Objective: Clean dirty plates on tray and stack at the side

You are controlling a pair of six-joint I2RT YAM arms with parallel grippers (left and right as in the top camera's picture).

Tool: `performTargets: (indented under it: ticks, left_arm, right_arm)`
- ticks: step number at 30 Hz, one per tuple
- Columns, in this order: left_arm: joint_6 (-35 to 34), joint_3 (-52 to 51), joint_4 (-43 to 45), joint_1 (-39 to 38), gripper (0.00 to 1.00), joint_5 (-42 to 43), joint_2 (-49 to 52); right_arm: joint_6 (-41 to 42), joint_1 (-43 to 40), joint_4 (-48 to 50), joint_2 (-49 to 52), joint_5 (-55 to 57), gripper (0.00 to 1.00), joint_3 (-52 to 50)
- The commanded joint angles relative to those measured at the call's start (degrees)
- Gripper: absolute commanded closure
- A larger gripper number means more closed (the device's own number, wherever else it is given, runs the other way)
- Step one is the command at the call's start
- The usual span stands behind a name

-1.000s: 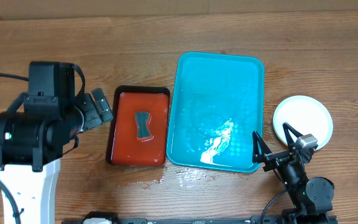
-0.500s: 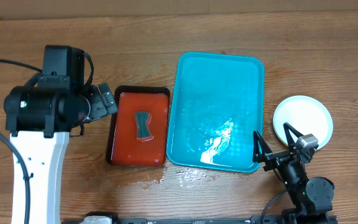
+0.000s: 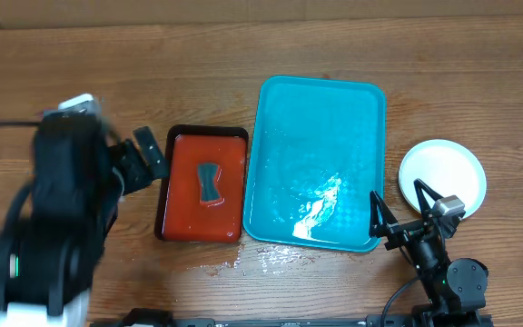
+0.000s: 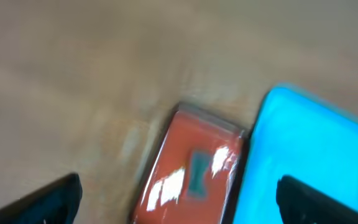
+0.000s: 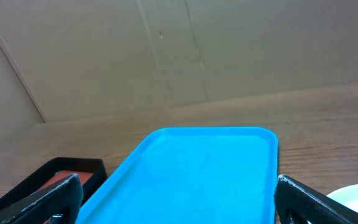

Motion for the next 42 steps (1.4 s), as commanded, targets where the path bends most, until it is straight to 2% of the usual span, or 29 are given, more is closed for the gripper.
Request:
performTargets:
  ticks: [1,4,6,22,29,42]
  left_arm:
    - [10.3,-11.1,9.6,-0.3,0.00,5.9,-8.4]
    - [16.1,-21.6,20.9,-0.3,0.00,10.5,-16.3]
    - [17.2,-29.0,26.8,-0.2,0.00,11.1,-22.0]
    - [17.1,-70.6,50.3,2.4,0.00,11.2,-55.5]
    - [17.0,-81.5,63.5,2.4,0.00,11.1,-56.1]
    - [17.0,-81.4,57.4,2.8,0.00,10.9,-55.8]
  right_arm:
    - [0.2,0.3,0.2,-0.6,0.3,0.00,-0.6]
    - [0.2,0.3,0.2,-0.6,0.3,0.00,-0.6]
    - [0.2,0.3,0.2,-0.6,0.3,0.00,-0.6]
    - [0.2,0.3,0.2,-0.6,0.3,0.00,-0.6]
    - [0.2,0.3,0.2,-0.6,0.3,0.00,-0.6]
    - [0.2,0.3,0.2,-0.6,0.3,0.00,-0.6]
